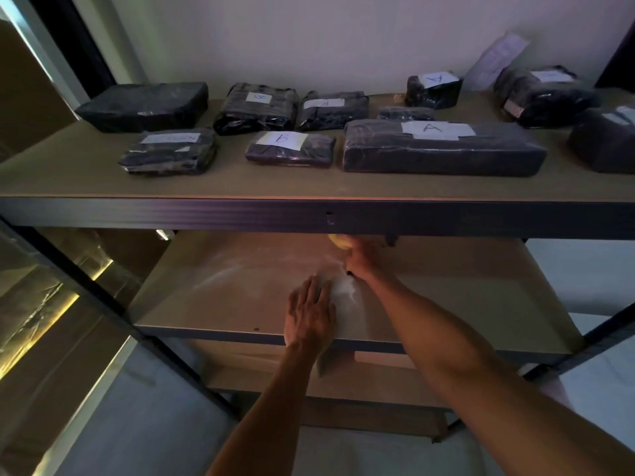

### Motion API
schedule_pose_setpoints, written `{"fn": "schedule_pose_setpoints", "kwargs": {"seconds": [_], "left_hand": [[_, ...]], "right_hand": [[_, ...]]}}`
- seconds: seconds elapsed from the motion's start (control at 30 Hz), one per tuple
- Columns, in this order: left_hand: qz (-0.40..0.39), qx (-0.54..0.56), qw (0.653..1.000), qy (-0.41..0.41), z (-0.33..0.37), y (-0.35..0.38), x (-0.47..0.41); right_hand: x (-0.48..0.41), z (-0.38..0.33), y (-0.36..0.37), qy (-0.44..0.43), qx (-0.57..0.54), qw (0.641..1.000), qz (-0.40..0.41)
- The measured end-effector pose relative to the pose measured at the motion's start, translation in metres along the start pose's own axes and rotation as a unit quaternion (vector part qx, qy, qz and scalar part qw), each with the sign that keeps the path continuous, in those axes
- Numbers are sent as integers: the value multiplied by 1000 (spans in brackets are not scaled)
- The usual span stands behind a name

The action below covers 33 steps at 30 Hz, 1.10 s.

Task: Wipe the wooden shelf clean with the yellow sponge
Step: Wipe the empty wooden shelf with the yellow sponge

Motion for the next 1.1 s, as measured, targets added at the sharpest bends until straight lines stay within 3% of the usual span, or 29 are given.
{"fn": "schedule_pose_setpoints", "kwargs": {"seconds": [0.07, 0.13, 0.23, 0.3, 0.5, 0.63, 0.73, 0.9, 1.03, 1.1], "left_hand": [[-6, 8, 1000, 2, -1, 0, 1], [-11, 13, 1000, 6, -2, 1, 1], [-17, 15, 1000, 9, -2, 3, -1], [-19, 15, 1000, 8, -3, 4, -2], [2, 18, 1000, 8, 0, 1, -2], [-8, 17, 1000, 18, -3, -1, -2], [-19, 15, 1000, 18, -5, 1, -1], [-22, 10, 999, 36, -12, -1, -1], [-23, 10, 999, 31, -38, -10, -7], [-23, 14, 999, 25, -52, -12, -9]], "right_hand": [[-3, -25, 22, -64, -26, 995, -68], [-8, -27, 15, -83, -23, 992, -87], [-17, 14, -19, 28, 60, 998, 3], [-9, 27, -26, 84, 89, 992, 13], [15, -47, 18, -98, -49, 990, -91], [19, 3, -32, 1, -13, 999, 34], [34, 32, -32, 60, 48, 997, 17], [40, -36, 17, -43, -33, 997, -56], [59, 2, -38, 38, 3, 995, 95], [89, 30, -54, 115, 55, 985, 115]]}}
Point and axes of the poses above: each hand's wrist, its own x-axis away from the middle knuckle, its own y-axis out of the palm, z = x × y, the point moved 6 cm from there along -x, towards the middle knuckle, and after that the axes turned 8 degrees about -y, right-handed, at the moved point
